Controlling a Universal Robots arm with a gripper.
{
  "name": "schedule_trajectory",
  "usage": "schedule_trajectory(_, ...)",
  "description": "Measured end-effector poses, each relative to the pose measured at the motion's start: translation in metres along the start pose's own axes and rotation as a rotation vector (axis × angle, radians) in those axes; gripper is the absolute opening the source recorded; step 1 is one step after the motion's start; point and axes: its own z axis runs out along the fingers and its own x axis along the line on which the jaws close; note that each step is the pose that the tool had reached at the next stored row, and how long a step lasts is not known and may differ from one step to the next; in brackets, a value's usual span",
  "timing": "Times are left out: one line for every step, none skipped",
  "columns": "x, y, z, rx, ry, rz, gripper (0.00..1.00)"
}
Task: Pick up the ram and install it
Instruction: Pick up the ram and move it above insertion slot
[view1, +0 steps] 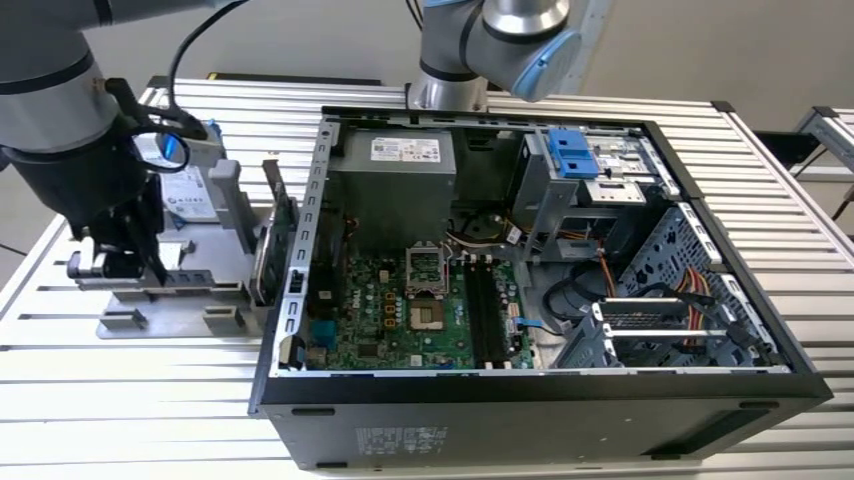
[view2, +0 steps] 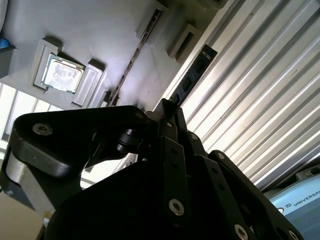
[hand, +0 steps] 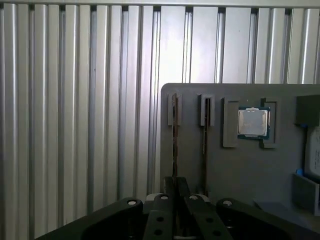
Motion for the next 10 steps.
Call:
schedule_trajectory(0.0, 0.0, -0.0008, 0.0, 0.0001, 0.0, 0.0)
schedule_trajectory(0.0001, 0.0, -0.0018, -0.0001, 0.0001, 0.0, 0.0)
schedule_trajectory(0.0001, 0.0, -0.0026, -0.0001, 0.0001, 0.0, 0.0)
schedule_trajectory(0.0002, 0.0001, -0.0035, -0.0001, 0.0001, 0.0, 0.0)
schedule_trajectory(0.0002, 0.0001, -0.0043, -0.0002, 0.0001, 0.0, 0.0)
schedule_trajectory(0.0002, 0.0001, -0.0052, -0.0001, 0.0001, 0.0, 0.0)
schedule_trajectory(0.0003, 0.0001, -0.006, -0.0002, 0.0001, 0.0, 0.0)
schedule_trajectory(0.0003, 0.0001, -0.0068, 0.0, 0.0, 0.0, 0.0)
schedule_trajectory(0.0004, 0.0001, -0.0077, -0.0001, 0.0001, 0.0, 0.0)
schedule_trajectory(0.0004, 0.0001, -0.0087, -0.0001, 0.0001, 0.0, 0.0)
